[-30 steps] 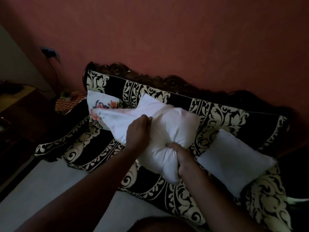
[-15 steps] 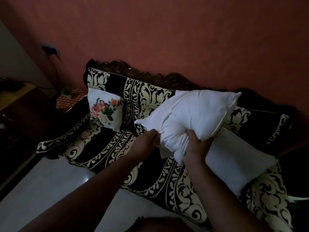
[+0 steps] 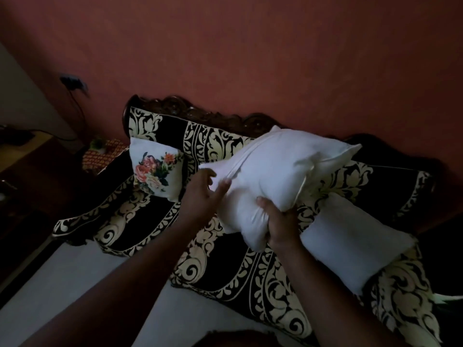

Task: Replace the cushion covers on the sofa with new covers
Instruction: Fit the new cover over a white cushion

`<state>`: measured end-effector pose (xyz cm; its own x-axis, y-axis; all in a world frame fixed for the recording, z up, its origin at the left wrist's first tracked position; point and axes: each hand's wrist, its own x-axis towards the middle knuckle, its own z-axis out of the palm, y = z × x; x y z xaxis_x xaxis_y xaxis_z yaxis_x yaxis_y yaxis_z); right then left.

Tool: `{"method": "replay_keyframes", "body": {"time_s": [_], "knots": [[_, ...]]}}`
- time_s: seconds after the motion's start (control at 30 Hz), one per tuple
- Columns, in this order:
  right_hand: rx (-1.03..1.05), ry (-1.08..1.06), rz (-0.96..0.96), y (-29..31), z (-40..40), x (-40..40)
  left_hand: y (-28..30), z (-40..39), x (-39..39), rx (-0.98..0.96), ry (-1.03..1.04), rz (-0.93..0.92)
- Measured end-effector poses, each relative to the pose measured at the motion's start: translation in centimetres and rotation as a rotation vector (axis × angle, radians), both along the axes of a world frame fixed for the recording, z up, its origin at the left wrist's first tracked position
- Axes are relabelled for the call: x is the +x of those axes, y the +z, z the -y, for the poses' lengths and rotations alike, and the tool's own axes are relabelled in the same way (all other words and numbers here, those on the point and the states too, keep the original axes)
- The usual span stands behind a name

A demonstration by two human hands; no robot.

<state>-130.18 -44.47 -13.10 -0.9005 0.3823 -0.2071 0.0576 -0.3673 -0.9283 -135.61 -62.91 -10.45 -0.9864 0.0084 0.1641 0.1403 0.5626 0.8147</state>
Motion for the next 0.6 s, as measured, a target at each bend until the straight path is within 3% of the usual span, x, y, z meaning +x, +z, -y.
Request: {"method": "replay_keyframes", "body": {"time_s": [0.07,0.13,0.17,0.27,0.33,0.37,0.5,0.6], "knots": [[-0.018,0.093,-0.005,-0.6,0.1,0.7,0.8,-1.1,-1.5,-0.065,-0.018,0.149],[-0.036,0.161,-0.02,-1.0,-0.6,0.9,0.6,-2.0,-2.0,-0.21,-0.026,0.134],[-0.017,0.193,0.01,-1.4,-1.1,0.8,0.3,-2.0,-2.0,-0.191,-0.03,0.11],[0.281,0.283,0.149,-1.3,-3.1,0.9,-1.0,-1.5,-1.5,0.015,-0.059,0.05],[0.493,0.315,0.196,-1.3,-4.5,0.8,-1.3,-1.6,-1.2,0.002,-0.058,-0.004],[0.503,0.357,0.217,-1.4,-5.2,0.7,-1.2,-1.8,-1.1,-0.049,-0.073,-0.027],[-0.043,0.37,0.242,-1.3,-6.8,-0.9,-1.0,-1.8,-0.1,-0.23,-0.153,-0.152],[-0.087,0.388,0.325,-0.6,-5.9,-1.5,-0.8,-1.9,1.1,-0.271,-0.299,-0.251]]}}
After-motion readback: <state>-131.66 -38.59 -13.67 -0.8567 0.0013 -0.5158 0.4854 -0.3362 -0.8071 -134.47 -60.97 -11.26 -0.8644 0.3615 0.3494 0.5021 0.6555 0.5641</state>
